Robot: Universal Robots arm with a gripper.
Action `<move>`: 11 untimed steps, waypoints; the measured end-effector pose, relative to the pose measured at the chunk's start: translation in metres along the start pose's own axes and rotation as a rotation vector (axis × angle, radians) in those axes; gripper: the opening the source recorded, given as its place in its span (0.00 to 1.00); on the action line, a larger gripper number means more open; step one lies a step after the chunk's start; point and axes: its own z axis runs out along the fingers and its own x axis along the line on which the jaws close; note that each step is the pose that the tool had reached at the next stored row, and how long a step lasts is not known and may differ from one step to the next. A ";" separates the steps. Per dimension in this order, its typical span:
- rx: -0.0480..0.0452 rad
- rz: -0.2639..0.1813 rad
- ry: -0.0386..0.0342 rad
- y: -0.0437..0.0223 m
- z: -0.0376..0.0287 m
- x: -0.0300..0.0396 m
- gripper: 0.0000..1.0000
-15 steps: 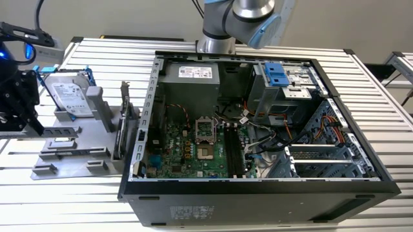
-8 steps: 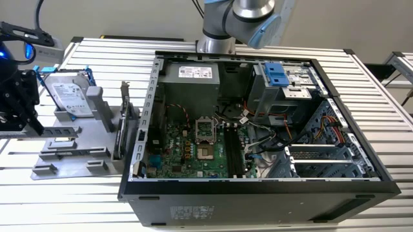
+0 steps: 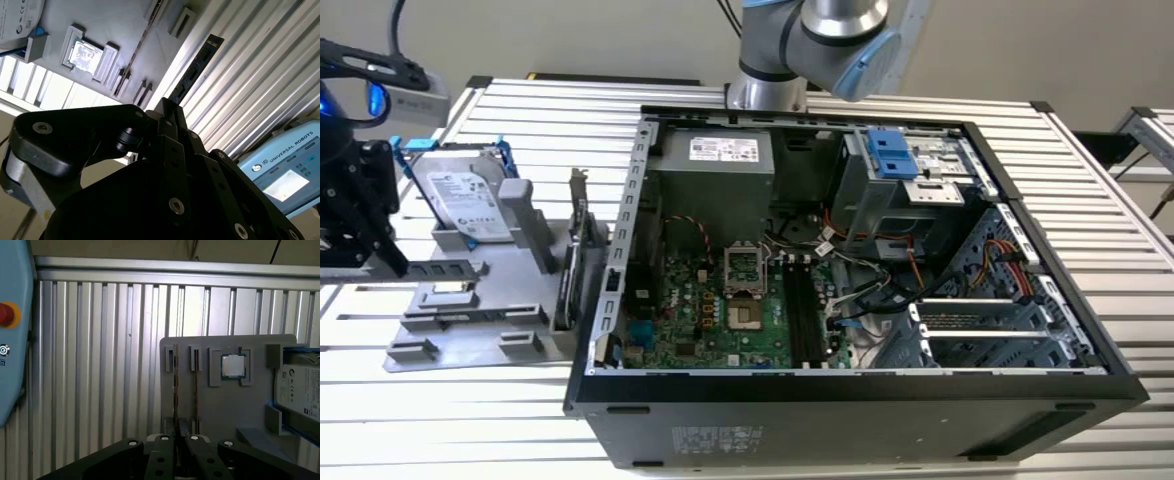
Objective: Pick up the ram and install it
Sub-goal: 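Pick up the ram and move it above insertion slot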
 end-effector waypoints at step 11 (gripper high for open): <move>0.0002 0.000 -0.0001 -0.0001 -0.0073 0.0002 0.00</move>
